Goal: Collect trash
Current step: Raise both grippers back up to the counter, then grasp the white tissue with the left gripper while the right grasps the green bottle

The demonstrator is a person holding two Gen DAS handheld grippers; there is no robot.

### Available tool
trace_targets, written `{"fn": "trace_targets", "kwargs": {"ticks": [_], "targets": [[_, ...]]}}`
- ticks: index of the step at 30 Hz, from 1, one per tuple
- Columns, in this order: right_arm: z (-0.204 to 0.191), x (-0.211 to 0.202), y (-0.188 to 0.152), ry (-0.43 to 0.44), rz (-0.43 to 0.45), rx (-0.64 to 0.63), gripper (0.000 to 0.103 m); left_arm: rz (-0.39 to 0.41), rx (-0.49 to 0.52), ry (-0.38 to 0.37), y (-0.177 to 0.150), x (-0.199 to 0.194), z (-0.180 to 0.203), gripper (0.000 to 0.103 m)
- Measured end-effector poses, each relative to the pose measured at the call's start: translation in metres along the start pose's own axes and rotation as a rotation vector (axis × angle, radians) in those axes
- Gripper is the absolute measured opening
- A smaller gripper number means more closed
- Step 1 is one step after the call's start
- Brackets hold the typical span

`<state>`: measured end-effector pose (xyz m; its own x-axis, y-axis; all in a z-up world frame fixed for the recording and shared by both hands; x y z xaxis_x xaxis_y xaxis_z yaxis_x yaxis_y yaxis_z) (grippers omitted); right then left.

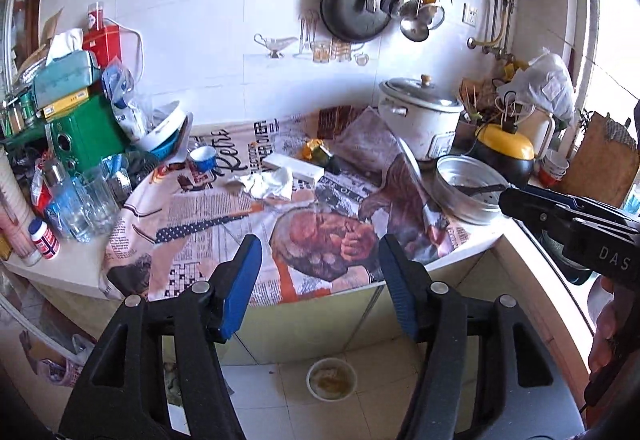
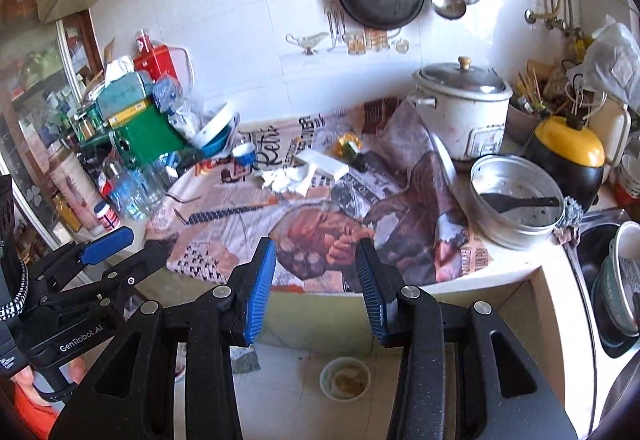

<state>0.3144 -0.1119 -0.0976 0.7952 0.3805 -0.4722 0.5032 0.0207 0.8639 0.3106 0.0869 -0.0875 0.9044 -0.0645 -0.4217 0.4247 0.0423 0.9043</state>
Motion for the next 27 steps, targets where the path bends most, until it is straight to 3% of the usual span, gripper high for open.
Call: {"fn": "trace_targets", "kwargs": {"ticks": [4, 8, 12, 19, 27], "targets": [[-0.005, -0.013, 0.019, -0.005, 0.077, -0.015, 0.044, 0.061, -0.013, 0.003, 0.018, -0.012, -0.006, 0.069], [-0.005, -0.016, 0.032, -0.023, 0.131, -0.023, 0.055, 0.075, -0.006, 0.021, 0.032, -0.007, -0.01, 0.07], [0.001, -0.007, 0.042, -0.014, 0.155, -0.016, 0.058, 0.084, -0.003, 0.039, 0.038, 0.011, -0.011, 0.071], [0.027, 0.041, 0.065, 0.028, 0.145, -0.039, 0.058, 0.068, -0.012, 0.096, 0.059, 0.072, -0.006, 0.071], [0.069, 0.109, 0.103, 0.091, 0.071, -0.069, 0.058, 0.024, -0.102, 0.156, 0.094, 0.156, -0.006, 0.071]]}}
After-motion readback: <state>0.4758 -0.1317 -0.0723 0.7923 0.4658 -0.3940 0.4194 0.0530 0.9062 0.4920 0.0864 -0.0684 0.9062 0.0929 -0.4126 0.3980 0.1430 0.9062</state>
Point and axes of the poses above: each gripper's, at about its wrist camera, not at the fingertips, and x roughly the way its jaws point, z to its right, y to its top, the point moved 1 cm from there along x, roughly the way its jaws point, and after that the axes turned 9 degrees about z, right-handed, at the moved point
